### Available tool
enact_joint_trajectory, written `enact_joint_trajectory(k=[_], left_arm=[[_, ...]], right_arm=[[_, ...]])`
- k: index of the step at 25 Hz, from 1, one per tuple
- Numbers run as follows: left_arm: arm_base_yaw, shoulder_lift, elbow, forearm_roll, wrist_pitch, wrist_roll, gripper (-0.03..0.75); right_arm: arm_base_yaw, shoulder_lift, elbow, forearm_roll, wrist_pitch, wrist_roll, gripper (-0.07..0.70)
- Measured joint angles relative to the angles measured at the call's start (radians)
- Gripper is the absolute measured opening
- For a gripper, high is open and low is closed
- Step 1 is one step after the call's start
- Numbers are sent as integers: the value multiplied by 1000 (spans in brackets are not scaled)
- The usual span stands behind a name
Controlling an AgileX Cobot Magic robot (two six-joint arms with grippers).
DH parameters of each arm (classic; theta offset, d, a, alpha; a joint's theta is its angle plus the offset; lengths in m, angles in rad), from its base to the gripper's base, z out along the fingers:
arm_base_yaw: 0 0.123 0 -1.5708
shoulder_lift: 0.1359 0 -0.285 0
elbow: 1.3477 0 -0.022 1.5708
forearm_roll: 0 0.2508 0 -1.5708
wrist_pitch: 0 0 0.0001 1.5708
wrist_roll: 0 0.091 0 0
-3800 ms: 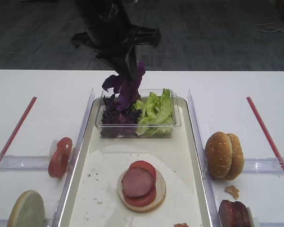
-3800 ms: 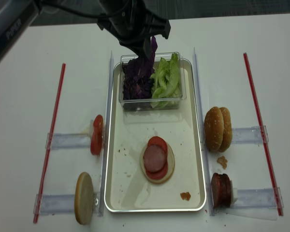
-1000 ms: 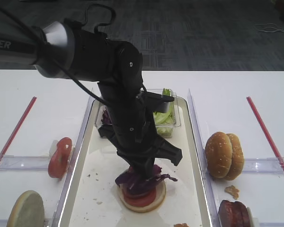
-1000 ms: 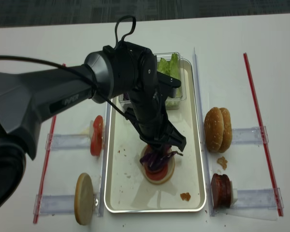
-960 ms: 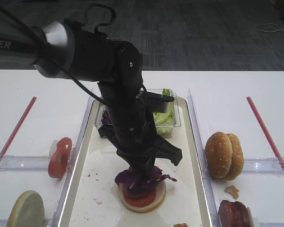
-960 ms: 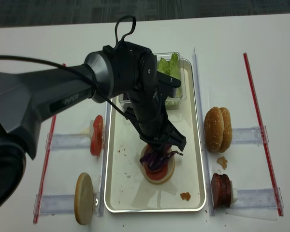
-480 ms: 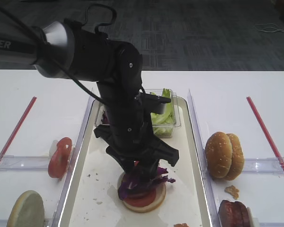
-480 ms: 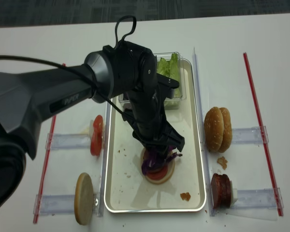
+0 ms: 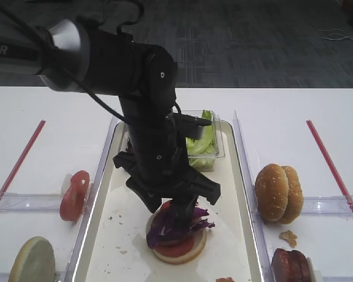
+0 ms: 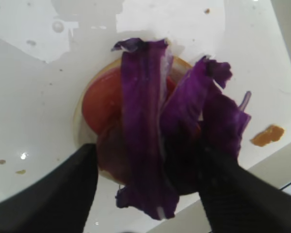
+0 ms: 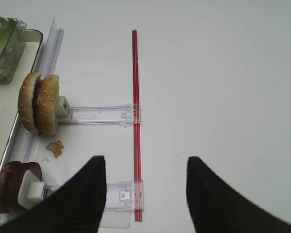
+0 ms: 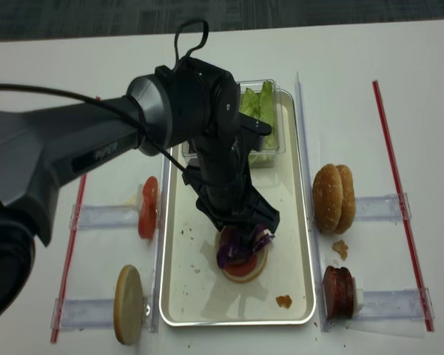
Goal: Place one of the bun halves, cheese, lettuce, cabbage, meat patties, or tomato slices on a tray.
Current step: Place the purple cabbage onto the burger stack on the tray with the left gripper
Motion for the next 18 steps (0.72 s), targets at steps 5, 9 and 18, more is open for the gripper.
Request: enact_joint_trajectory(k=[5,9,18], left_arm=[[0,-15,-41,9,32,-11,416],[0,-15,-74,27,79,-22,416],[0,-26,-135,64,153,-54,416]], right_arm=[[0,0,0,0,0,0,397],[0,0,0,0,0,0,397],[0,0,0,0,0,0,396]])
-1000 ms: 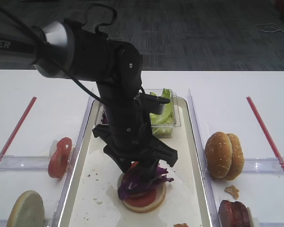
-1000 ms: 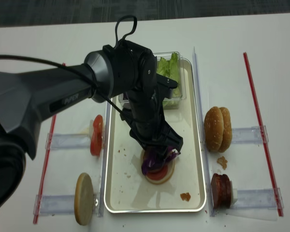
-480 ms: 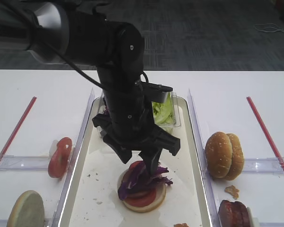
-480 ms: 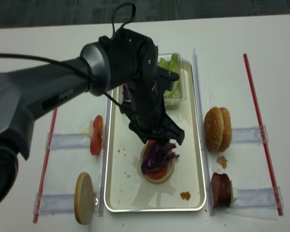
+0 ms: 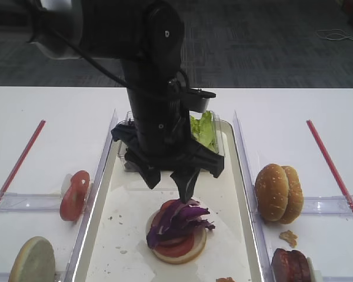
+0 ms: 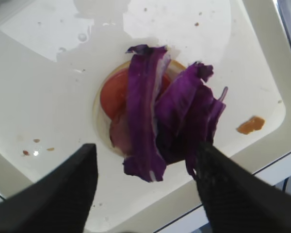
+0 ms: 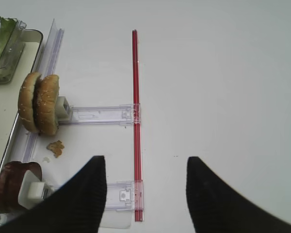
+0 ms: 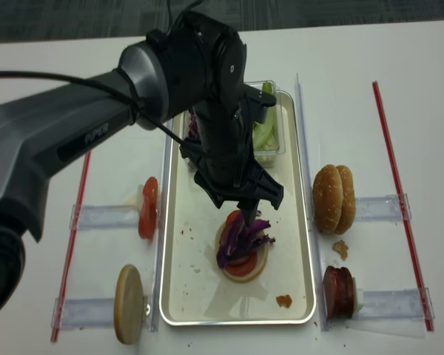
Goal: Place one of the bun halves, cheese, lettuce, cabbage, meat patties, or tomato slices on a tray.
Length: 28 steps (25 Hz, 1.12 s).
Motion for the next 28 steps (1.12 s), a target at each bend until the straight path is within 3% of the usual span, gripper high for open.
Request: enact_joint_trajectory(k=[10,15,28], left_arm=[[0,-6,-67,60,7,-17,416],[35,-27,-73,66,9,-20,416],[276,-91,-73,86,13,-21,416]], right_arm=[[0,0,0,0,0,0,388],[0,0,0,0,0,0,372],[0,0,0,0,0,0,295]])
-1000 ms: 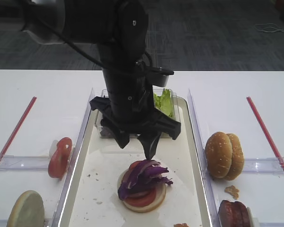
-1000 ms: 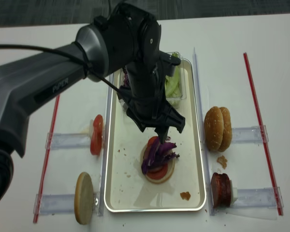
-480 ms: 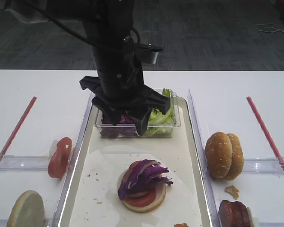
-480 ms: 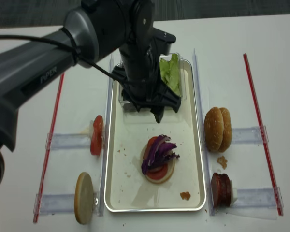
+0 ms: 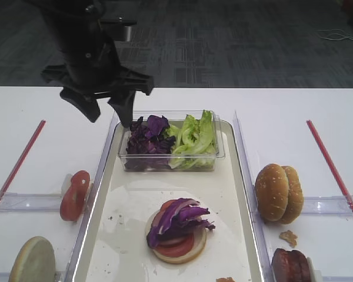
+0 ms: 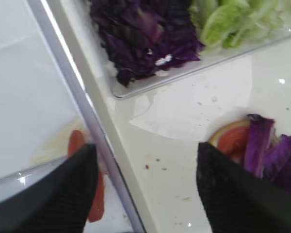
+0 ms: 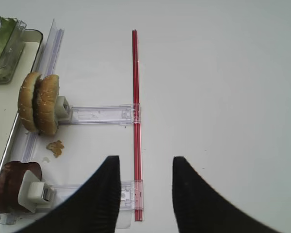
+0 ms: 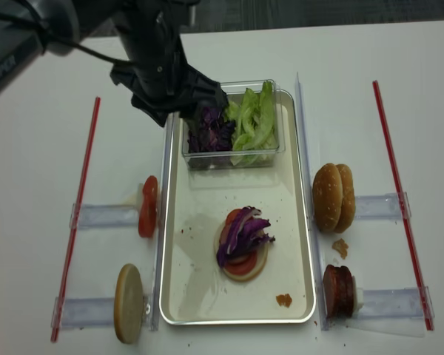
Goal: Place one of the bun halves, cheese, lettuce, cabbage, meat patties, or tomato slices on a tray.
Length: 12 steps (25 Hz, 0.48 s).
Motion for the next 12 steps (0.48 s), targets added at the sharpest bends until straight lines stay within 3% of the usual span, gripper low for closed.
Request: enact_joint_trajectory(k=[12], left_arm=[[197,-16,0,49,4,36,416]], right_arm=[[0,0,0,0,0,0,215]])
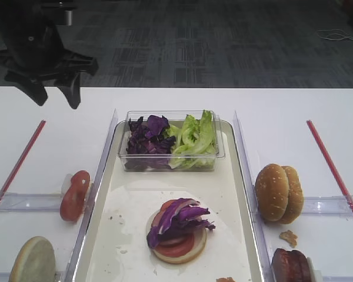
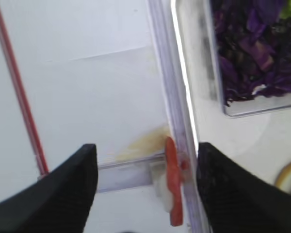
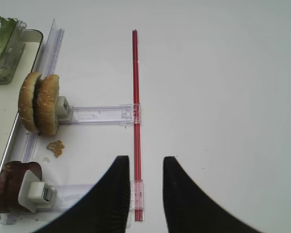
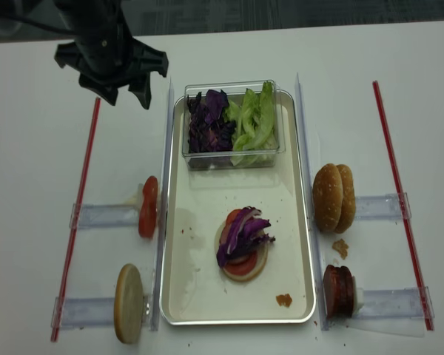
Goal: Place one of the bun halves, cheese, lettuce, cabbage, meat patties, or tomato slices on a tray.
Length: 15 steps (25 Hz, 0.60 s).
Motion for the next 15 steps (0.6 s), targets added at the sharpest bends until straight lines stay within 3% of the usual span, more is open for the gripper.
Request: enact_joint_trajectory(k=[9,15], left_arm=[[158,-7,0,30,2,21,416],[179,-7,0,36,2,30,416]], right_arm=[[0,0,0,0,0,0,121],[0,0,0,0,0,0,74]])
